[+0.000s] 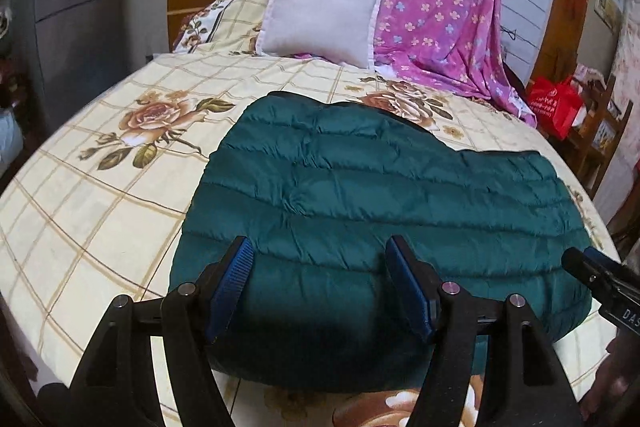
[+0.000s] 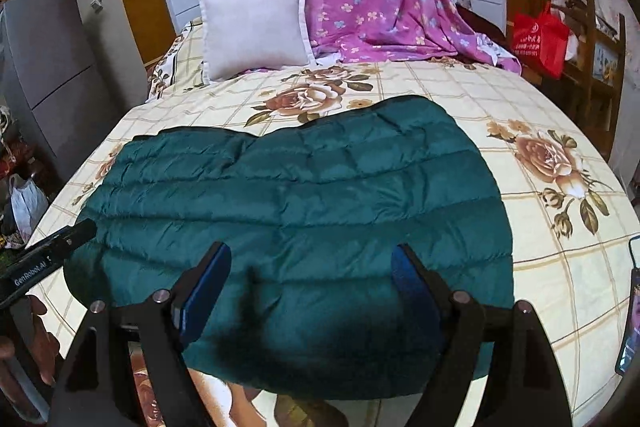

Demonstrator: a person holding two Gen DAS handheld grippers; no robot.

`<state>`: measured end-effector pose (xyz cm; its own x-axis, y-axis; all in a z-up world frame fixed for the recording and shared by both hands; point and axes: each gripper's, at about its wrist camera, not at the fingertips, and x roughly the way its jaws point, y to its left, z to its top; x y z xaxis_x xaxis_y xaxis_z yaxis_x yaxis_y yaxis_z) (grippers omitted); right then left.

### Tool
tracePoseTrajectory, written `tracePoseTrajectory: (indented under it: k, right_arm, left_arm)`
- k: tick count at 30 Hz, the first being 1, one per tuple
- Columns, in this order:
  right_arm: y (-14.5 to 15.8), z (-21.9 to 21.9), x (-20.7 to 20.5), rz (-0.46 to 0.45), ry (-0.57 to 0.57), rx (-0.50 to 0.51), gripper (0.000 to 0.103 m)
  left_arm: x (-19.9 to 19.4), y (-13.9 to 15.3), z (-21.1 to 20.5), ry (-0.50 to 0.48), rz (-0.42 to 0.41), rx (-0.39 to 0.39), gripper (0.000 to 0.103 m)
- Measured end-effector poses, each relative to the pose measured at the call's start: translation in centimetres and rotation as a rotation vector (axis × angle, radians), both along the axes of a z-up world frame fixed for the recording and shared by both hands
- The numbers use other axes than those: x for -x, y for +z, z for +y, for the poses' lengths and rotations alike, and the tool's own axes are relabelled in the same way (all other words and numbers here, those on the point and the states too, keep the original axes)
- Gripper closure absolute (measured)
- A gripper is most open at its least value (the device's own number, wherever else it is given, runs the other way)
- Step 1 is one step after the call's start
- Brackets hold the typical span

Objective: Fold large clothes

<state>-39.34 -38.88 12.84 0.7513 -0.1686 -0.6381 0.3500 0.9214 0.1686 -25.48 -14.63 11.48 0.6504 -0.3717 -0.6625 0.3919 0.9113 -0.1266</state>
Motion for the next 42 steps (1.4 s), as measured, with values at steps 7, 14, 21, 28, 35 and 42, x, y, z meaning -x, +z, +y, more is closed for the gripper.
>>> tracePoseTrajectory:
  k: [7, 14, 21, 28, 35, 42]
  right_arm:
    - [0.5, 1.6, 0.4, -0.025, 0.004, 0.041, 0.017]
    - [0.8, 1.9, 0.7, -0.042, -0.016, 0.068, 0.014]
    - [0.4, 1.5, 0.8, -0.055, -0.023, 0.031, 0.013]
    - [0.1, 1.7, 0.8, -0.06, -0.013, 0.029, 0.012]
    - [0.4, 2.4, 0.8, -0.07, -0.016, 0.051, 0.01]
    - [0.6, 3.0, 0.5, -0.065, -0.011, 0.066, 0.008]
  left_arm:
    - [1.4, 0.6, -0.5, -0.002, -0.05, -0.01, 0.053]
    - [2.3, 1.1, -0.9, 0.021, -0.1, -0.044, 0.053]
    - [3.1, 1.3, -1.6, 0.04, -0.145, -0.084, 0.053]
    - [3.9, 1.4, -1.8, 0.041, -0.182, -0.109, 0.053]
    - [4.1, 1.4, -1.9, 0.047, -0.177, -0.109, 0.053]
    - [4.4, 1.6, -1.6, 0.058, -0.179, -0.101, 0.053]
